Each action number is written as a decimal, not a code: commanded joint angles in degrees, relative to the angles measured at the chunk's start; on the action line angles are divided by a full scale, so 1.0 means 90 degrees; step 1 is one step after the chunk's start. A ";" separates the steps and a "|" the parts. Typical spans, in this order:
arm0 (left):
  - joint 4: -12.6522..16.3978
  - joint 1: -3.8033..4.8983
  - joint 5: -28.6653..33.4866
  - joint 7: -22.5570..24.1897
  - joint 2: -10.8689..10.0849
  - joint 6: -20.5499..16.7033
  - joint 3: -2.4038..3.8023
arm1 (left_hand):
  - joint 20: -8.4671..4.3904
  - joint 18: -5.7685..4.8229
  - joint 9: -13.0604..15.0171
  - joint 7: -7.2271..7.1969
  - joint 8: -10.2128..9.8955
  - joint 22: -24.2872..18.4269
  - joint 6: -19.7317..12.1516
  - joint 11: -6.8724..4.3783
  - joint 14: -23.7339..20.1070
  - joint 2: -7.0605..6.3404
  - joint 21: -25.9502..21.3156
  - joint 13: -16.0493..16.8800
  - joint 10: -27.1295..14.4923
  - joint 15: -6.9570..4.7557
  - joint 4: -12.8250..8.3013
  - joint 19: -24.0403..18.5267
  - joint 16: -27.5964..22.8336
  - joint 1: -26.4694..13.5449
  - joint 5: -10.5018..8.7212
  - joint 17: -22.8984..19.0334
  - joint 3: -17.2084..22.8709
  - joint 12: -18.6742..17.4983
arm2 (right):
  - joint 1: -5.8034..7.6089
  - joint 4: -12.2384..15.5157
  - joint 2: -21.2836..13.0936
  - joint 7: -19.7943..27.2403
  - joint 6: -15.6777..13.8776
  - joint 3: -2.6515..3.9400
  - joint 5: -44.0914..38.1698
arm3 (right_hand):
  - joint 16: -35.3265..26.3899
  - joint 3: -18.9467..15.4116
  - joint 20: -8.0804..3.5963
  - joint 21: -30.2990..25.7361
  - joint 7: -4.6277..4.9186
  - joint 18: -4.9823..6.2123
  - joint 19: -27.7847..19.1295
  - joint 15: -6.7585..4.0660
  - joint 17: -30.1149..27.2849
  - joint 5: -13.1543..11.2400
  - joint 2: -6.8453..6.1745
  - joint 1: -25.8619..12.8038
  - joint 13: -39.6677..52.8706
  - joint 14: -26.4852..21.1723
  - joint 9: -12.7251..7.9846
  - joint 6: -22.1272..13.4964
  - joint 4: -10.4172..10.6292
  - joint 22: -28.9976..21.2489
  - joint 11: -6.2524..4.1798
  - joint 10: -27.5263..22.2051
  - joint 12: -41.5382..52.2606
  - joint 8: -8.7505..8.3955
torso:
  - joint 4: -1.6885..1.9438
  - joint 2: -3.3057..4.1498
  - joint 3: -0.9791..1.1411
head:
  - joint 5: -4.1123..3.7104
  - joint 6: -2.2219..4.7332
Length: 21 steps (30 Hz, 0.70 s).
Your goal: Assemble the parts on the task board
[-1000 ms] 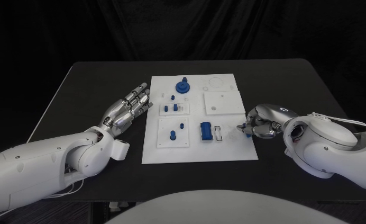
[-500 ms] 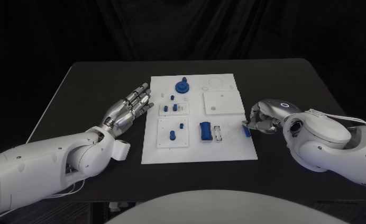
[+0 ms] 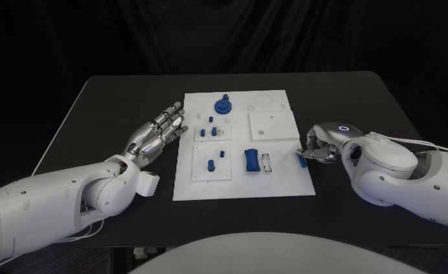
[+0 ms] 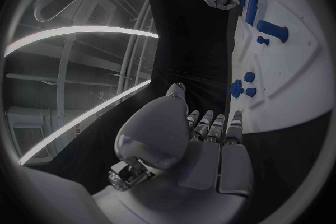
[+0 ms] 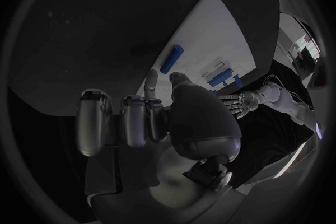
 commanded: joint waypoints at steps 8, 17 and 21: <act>-0.0025 -0.0023 -0.0012 0.0483 0.0032 0.0117 0.0005 | 0.0044 0.0053 0.0008 0.0042 0.0042 0.0008 0.0008 0.0048 0.0000 0.0009 0.0034 0.0008 -0.0001 0.0055 0.0002 -0.0019 0.0016 0.0066 0.0025 0.0010 0.0048 0.0032 | -0.0089 -0.0010 0.0066 -0.0105 0.0178 0.0000 0.0025 | -0.0038 -0.0087 0.0070 -0.0051 0.0051 -0.0007 0.0271 0.0064 0.0891 -0.0078 0.0092 -0.0059 0.1677 0.0509 -0.0250 0.0025 -0.0007 0.1352 0.0080 0.0686 0.0017 -0.0243 | 0.0000 -0.0003 0.0000 | -0.0009 -0.0001; -0.0049 -0.0035 -0.0012 0.0472 0.0046 0.0137 0.0005 | 0.0045 0.0053 0.0009 0.0049 0.0043 0.0010 0.0011 0.0054 0.0003 0.0011 0.0035 0.0009 0.0000 0.0058 -0.0001 -0.0018 0.0018 0.0071 0.0028 0.0011 0.0053 0.0035 | -0.0172 0.0005 0.0093 -0.0052 0.0154 0.0000 0.0046 | -0.0035 -0.0009 0.0076 -0.0043 0.0028 -0.0008 0.0277 0.0058 0.0891 0.0197 0.0108 0.0200 0.1677 0.0510 -0.0414 0.0198 -0.0082 0.1357 0.0067 0.0686 0.0017 -0.0337 | -0.0002 -0.0004 -0.0001 | -0.0001 -0.0001; -0.0058 -0.0039 -0.0012 0.0460 0.0052 0.0141 0.0005 | 0.0049 0.0052 0.0009 0.0058 0.0043 0.0011 0.0014 0.0064 0.0009 0.0013 0.0036 0.0009 0.0001 0.0064 -0.0007 -0.0017 0.0020 0.0080 0.0036 0.0013 0.0063 0.0038 | -0.0227 -0.0013 0.0126 -0.0020 0.0162 0.0000 0.0048 | -0.0044 0.0134 0.0057 -0.0049 0.0005 -0.0008 0.0276 0.0039 0.0873 0.0764 0.0048 0.0536 0.1677 0.0507 -0.0543 0.0280 -0.0134 0.1357 0.0044 0.0686 0.0017 -0.0420 | -0.0002 -0.0003 -0.0001 | -0.0004 -0.0001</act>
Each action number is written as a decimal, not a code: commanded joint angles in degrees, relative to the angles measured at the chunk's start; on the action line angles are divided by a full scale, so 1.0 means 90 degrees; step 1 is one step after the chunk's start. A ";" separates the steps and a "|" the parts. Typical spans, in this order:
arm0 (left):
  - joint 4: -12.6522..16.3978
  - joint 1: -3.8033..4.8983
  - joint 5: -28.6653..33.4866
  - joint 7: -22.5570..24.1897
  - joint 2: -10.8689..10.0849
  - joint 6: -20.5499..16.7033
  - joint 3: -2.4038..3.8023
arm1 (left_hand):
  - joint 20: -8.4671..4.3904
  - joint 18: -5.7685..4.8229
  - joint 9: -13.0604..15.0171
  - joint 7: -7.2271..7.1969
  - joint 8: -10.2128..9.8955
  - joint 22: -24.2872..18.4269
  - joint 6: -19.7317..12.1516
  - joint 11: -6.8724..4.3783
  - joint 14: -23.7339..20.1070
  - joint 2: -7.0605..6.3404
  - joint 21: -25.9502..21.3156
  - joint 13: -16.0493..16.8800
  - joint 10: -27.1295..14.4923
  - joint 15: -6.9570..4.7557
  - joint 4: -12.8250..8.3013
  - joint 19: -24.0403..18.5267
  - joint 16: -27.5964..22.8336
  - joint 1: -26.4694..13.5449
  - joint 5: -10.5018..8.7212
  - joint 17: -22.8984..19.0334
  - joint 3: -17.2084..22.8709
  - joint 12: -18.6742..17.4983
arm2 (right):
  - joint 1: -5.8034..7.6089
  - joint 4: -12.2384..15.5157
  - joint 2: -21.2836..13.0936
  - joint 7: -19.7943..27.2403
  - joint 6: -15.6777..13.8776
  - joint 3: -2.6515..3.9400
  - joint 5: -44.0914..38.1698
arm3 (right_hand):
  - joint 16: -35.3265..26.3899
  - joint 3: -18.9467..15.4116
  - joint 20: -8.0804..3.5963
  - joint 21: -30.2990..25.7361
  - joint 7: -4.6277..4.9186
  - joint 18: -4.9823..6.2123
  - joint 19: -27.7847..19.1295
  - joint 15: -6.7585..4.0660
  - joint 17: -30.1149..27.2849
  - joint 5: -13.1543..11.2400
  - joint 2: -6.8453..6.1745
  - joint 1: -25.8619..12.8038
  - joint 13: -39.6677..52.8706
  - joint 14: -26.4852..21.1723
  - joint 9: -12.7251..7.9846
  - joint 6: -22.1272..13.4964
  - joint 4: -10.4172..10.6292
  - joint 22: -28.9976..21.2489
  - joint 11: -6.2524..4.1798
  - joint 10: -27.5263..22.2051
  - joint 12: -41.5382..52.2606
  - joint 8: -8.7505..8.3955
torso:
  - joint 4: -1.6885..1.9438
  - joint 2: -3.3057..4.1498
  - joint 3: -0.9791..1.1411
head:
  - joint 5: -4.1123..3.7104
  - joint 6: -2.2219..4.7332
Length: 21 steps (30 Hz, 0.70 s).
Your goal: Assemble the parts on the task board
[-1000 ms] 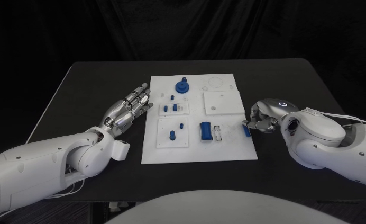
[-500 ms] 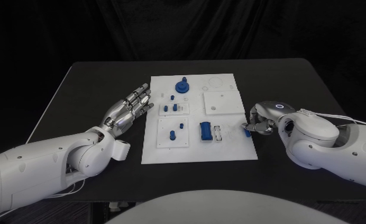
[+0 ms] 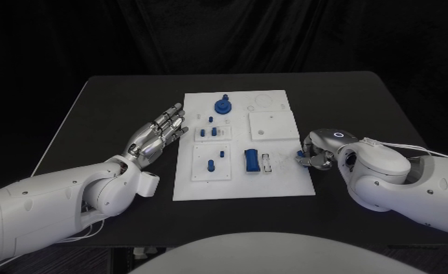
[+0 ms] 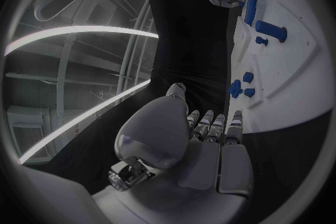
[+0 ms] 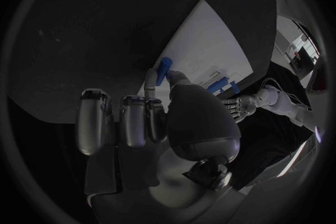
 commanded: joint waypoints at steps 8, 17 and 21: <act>-0.0016 -0.0014 -0.0012 0.0417 0.0041 0.0105 0.0005 | 0.0055 0.0051 0.0011 0.0067 0.0047 0.0009 0.0006 0.0075 -0.0008 0.0014 0.0038 0.0010 0.0008 0.0053 -0.0002 -0.0015 0.0023 0.0097 0.0047 0.0008 0.0061 0.0039 | -0.0125 -0.0051 0.0128 0.0053 0.0052 0.0001 0.0005 | -0.0074 0.0201 0.0004 -0.0062 -0.0007 0.0000 0.0260 -0.0010 0.0818 0.0389 -0.0063 0.0333 0.1677 0.0499 -0.0105 0.0087 -0.0037 0.1347 0.0010 0.0664 0.0017 -0.0065 | -0.0001 -0.0002 0.0000 | 0.0000 -0.0001; -0.0043 -0.0017 -0.0012 0.0392 0.0070 0.0115 0.0005 | 0.0061 0.0050 0.0011 0.0094 0.0047 0.0011 0.0006 0.0086 -0.0007 0.0016 0.0040 0.0010 0.0008 0.0059 -0.0015 -0.0013 0.0024 0.0112 0.0061 0.0009 0.0075 0.0039 | -0.0153 -0.0108 0.0282 0.0137 0.0070 0.0002 0.0011 | -0.0092 0.0682 -0.0007 -0.0110 -0.0008 0.0010 0.0237 -0.0018 0.0787 0.0115 -0.0130 0.0684 0.1677 0.0488 -0.0199 0.0063 -0.0088 0.1334 0.0006 0.0664 0.0017 -0.0137 | -0.0001 0.0000 0.0000 | 0.0005 -0.0001; -0.0044 -0.0018 -0.0012 0.0386 0.0068 0.0116 0.0005 | 0.0063 0.0050 0.0010 0.0102 0.0046 0.0011 0.0005 0.0091 -0.0007 0.0016 0.0040 0.0009 0.0007 0.0061 -0.0023 -0.0013 0.0024 0.0120 0.0071 0.0009 0.0083 0.0038 | -0.0158 -0.0115 0.0312 0.0209 -0.0041 0.0002 0.0124 | -0.0081 0.1158 -0.0008 -0.0097 -0.0003 0.0006 0.0245 -0.0019 0.0800 0.0166 -0.0270 0.0831 0.1677 0.0492 -0.0243 0.0064 -0.0103 0.1339 0.0008 0.0664 0.0017 -0.0155 | -0.0001 0.0000 0.0000 | 0.0021 -0.0001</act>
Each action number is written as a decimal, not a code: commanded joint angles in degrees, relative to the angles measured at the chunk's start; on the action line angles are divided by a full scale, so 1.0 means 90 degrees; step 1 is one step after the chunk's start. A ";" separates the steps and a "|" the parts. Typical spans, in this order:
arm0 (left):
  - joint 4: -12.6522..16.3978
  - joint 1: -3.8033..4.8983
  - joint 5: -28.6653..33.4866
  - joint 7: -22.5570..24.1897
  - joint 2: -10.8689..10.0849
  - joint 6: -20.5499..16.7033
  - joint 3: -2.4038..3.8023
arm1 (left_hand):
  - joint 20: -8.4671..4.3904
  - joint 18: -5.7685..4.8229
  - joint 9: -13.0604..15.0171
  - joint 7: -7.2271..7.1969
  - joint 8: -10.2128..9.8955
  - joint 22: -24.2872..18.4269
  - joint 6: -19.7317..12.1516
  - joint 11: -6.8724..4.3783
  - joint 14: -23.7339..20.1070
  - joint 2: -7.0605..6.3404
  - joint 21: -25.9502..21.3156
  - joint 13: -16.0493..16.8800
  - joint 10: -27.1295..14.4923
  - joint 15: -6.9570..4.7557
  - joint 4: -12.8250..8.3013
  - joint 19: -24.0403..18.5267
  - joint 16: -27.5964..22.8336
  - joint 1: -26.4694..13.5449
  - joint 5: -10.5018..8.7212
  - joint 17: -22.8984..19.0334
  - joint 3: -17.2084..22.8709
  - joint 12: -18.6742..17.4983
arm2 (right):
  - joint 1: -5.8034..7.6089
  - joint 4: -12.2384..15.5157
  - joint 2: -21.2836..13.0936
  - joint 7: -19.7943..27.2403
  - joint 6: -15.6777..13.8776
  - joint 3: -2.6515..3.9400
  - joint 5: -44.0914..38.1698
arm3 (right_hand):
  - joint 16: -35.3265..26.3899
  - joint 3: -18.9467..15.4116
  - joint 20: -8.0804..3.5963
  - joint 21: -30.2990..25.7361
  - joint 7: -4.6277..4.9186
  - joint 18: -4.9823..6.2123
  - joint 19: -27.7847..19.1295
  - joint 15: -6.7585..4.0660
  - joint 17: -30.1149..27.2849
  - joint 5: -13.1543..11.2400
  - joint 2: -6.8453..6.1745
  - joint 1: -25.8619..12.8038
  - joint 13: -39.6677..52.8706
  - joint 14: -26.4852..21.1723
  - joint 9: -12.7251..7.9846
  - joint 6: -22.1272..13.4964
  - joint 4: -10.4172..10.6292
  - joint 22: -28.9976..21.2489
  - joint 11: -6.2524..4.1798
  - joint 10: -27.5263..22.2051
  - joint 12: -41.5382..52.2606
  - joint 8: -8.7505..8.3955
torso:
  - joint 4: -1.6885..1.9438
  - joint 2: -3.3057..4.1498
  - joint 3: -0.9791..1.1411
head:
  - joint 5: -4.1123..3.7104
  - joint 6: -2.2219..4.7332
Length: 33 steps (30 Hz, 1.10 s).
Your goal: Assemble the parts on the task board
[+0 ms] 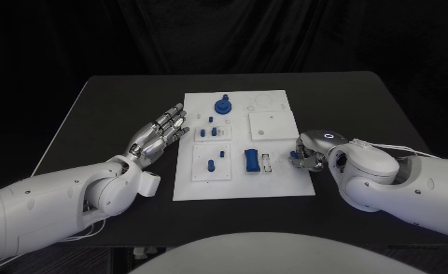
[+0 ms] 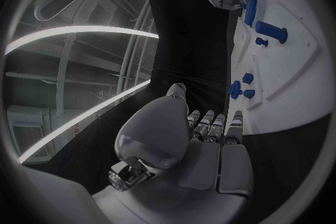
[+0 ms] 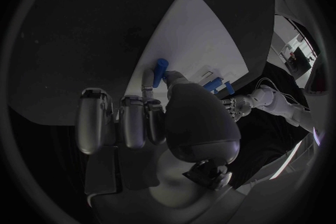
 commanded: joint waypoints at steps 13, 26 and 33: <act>-0.0005 -0.0013 -0.0011 0.0384 0.0018 0.0087 0.0005 | 0.0046 0.0050 0.0005 0.0087 0.0021 0.0006 0.0009 0.0087 0.0004 0.0014 0.0042 0.0019 0.0025 0.0054 -0.0042 0.0012 0.0025 0.0100 0.0066 0.0009 0.0066 0.0095 | -0.0066 0.0167 -0.0074 0.0811 -0.1133 -0.0037 0.1519 | 0.0036 0.1550 0.0072 0.0039 0.0075 -0.0006 0.0269 0.0074 0.0857 0.0090 -0.0520 -0.0018 0.1673 0.0507 -0.0626 0.0115 -0.0174 0.1356 0.0119 0.0664 0.0017 -0.0453 | 0.0000 0.0002 0.0000 | 0.0034 -0.0001; -0.0021 -0.0015 -0.0011 0.0379 0.0031 0.0087 0.0005 | 0.0047 0.0051 0.0005 0.0100 0.0022 0.0006 0.0013 0.0111 0.0011 0.0013 0.0042 0.0024 0.0036 0.0054 -0.0056 0.0013 0.0028 0.0112 0.0082 0.0011 0.0080 0.0126 | 0.0032 0.0502 -0.0141 0.1473 -0.1877 -0.0034 0.3333 | 0.0121 0.1762 0.0080 0.0208 0.0083 -0.0044 0.0342 0.0082 0.0988 0.0253 -0.0565 -0.0279 0.1673 0.0536 -0.0764 0.0249 -0.0253 0.1408 0.0128 0.0664 0.0017 -0.0550 | -0.0002 -0.0001 0.0000 | 0.0014 -0.0001; -0.0019 -0.0015 -0.0011 0.0377 0.0035 0.0089 0.0005 | 0.0047 0.0051 0.0005 0.0100 0.0022 0.0006 0.0013 0.0111 0.0011 0.0013 0.0042 0.0024 0.0036 0.0054 -0.0056 0.0013 0.0028 0.0112 0.0082 0.0011 0.0080 0.0126 | 0.0046 0.0379 0.0057 0.1497 -0.1757 -0.0034 0.3538 | 0.0118 0.1778 0.0082 0.0191 0.0085 -0.0039 0.0335 0.0085 0.0981 0.0174 -0.0564 -0.0360 0.1673 0.0534 -0.0785 0.0250 -0.0245 0.1402 0.0130 0.0664 0.0017 -0.0569 | 0.0001 -0.0004 -0.0001 | 0.0009 -0.0001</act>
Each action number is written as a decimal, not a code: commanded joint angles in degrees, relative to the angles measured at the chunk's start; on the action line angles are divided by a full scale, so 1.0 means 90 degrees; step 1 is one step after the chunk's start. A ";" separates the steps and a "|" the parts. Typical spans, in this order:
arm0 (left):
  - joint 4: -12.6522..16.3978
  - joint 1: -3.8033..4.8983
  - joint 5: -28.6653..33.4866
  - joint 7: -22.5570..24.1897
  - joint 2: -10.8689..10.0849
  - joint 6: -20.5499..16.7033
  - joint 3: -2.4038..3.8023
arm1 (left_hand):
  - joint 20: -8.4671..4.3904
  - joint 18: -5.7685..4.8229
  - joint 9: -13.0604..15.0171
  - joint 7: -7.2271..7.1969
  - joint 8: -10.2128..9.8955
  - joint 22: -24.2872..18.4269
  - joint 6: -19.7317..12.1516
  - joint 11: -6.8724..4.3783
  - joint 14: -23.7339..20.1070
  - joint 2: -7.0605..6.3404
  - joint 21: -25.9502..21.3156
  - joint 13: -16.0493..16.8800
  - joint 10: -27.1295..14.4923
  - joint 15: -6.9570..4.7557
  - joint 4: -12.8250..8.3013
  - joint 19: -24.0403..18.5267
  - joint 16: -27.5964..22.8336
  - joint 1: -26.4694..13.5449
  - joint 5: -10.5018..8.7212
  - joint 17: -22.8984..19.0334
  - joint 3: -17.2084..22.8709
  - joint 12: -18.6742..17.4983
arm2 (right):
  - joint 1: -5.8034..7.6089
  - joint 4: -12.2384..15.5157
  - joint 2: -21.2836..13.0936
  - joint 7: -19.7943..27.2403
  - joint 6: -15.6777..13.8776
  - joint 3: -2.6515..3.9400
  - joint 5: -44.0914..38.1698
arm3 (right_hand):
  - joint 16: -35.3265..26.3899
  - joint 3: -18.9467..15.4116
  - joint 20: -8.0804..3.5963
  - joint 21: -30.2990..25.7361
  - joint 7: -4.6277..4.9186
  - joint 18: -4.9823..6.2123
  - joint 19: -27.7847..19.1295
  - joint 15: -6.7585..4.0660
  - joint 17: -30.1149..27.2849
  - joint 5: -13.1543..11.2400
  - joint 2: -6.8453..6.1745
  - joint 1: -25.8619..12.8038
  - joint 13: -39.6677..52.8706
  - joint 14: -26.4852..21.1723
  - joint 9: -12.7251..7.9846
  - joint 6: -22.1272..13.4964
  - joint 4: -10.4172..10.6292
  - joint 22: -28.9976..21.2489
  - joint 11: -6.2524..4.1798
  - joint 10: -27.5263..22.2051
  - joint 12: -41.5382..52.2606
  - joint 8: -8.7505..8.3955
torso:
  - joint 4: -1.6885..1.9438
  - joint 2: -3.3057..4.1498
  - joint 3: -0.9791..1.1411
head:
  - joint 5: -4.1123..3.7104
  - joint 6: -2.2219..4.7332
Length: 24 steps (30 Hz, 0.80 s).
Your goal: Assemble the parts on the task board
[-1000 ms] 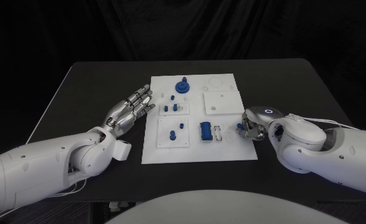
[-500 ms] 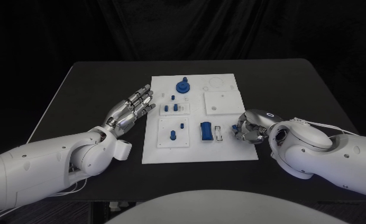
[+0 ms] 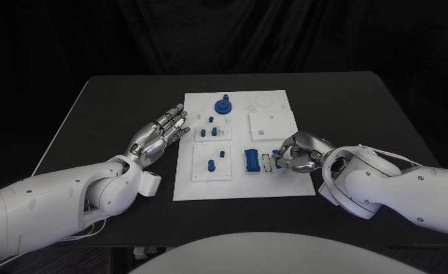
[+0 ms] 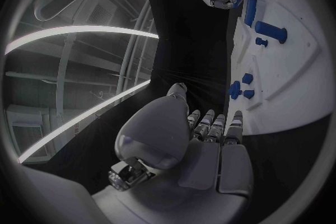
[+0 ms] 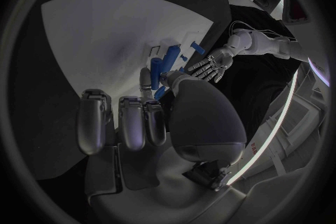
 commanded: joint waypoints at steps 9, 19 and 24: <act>0.0009 -0.0011 -0.0011 0.0376 0.0023 0.0086 0.0005 | 0.0048 0.0051 0.0007 0.0035 0.0022 0.0010 -0.0011 0.0046 0.0027 0.0013 0.0043 0.0010 0.0012 0.0042 -0.0018 0.0014 0.0029 0.0064 0.0040 0.0006 0.0043 0.0026 | 0.0011 -0.0291 0.0263 0.0018 0.0163 0.0000 0.0421 | 0.0012 0.0156 0.0045 -0.0009 0.0019 -0.0033 0.0321 0.0047 0.0972 -0.0245 0.0026 -0.0184 0.1675 0.0532 -0.0044 0.0010 -0.0085 0.1391 0.0061 0.0652 0.0017 -0.0068 | 0.0005 0.0008 -0.0001 | 0.0011 -0.0001; -0.0003 -0.0012 -0.0011 0.0364 0.0032 0.0101 0.0005 | 0.0050 0.0051 0.0008 0.0039 0.0023 0.0009 -0.0004 0.0053 0.0030 0.0014 0.0043 0.0010 0.0014 0.0044 -0.0021 0.0014 0.0030 0.0066 0.0043 0.0007 0.0048 0.0032 | -0.0009 -0.0416 0.0352 -0.0297 0.0591 -0.0001 0.0194 | -0.0002 0.0091 0.0066 -0.0074 0.0037 -0.0016 0.0289 0.0068 0.0942 -0.0780 0.0043 -0.0474 0.1675 0.0525 -0.0116 0.0006 -0.0010 0.1369 0.0082 0.0652 0.0017 -0.0131 | 0.0005 0.0003 -0.0002 | 0.0004 -0.0001; -0.0014 -0.0012 -0.0011 0.0359 0.0050 0.0112 0.0005 | 0.0050 0.0051 0.0008 0.0039 0.0023 0.0009 -0.0004 0.0053 0.0030 0.0014 0.0043 0.0010 0.0014 0.0044 -0.0021 0.0014 0.0030 0.0066 0.0043 0.0007 0.0048 0.0032 | -0.0011 -0.0443 0.0376 -0.0337 0.0646 -0.0001 0.0170 | -0.0002 -0.0005 0.0080 -0.0088 0.0051 -0.0012 0.0281 0.0080 0.0939 -0.1269 0.0078 -0.0677 0.1675 0.0524 -0.0166 0.0012 0.0085 0.1363 0.0097 0.0652 0.0017 -0.0172 | 0.0004 0.0004 0.0000 | -0.0005 -0.0001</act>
